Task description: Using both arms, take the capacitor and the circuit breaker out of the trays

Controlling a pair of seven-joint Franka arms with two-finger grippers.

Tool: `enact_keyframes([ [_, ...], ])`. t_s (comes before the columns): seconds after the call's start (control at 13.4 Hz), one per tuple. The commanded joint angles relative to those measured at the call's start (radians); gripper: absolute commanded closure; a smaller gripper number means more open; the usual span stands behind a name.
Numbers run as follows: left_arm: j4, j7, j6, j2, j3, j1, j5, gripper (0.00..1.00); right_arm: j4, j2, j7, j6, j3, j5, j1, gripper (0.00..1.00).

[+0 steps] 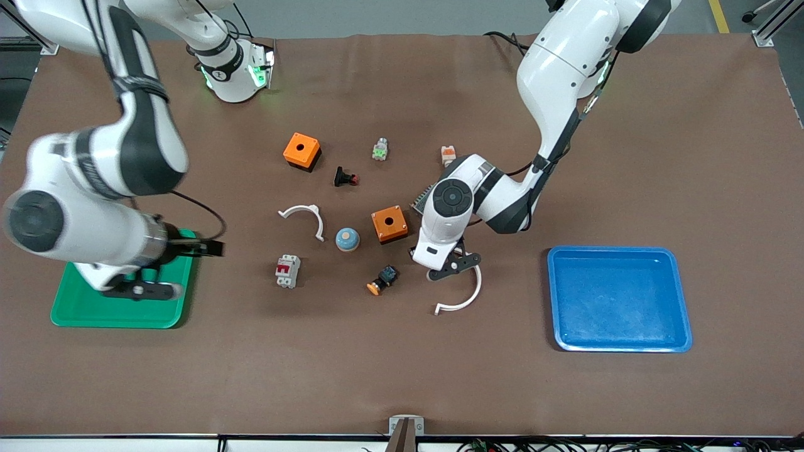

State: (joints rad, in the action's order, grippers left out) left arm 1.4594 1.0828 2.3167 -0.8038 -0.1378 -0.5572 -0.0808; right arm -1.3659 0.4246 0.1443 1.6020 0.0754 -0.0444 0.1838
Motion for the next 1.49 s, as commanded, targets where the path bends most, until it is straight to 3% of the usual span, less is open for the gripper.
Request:
enact_keyframes([
  [0.0,-0.02,0.006,-0.006,0.015,0.014,-0.003,-0.01,0.0,-0.009,-0.07,-0.102,-0.086,-0.017,0.035,-0.081,0.0],
  [0.15,-0.019,-0.001,-0.032,0.07,0.047,0.005,-0.016,0.0,-0.009,-0.121,-0.124,-0.117,-0.017,0.035,-0.107,0.0],
  [0.45,-0.017,-0.16,-0.257,0.254,0.101,0.089,-0.016,0.0,-0.009,-0.196,-0.167,-0.163,-0.017,0.037,-0.165,0.0],
  [0.97,-0.019,-0.719,-0.542,0.5,0.101,0.354,-0.016,0.0,0.011,-0.205,-0.155,-0.158,-0.017,0.037,-0.196,0.0],
  [1.41,0.005,-0.97,-0.749,0.69,0.093,0.525,-0.008,0.0,-0.185,-0.388,-0.166,-0.088,-0.019,0.035,-0.201,0.0],
])
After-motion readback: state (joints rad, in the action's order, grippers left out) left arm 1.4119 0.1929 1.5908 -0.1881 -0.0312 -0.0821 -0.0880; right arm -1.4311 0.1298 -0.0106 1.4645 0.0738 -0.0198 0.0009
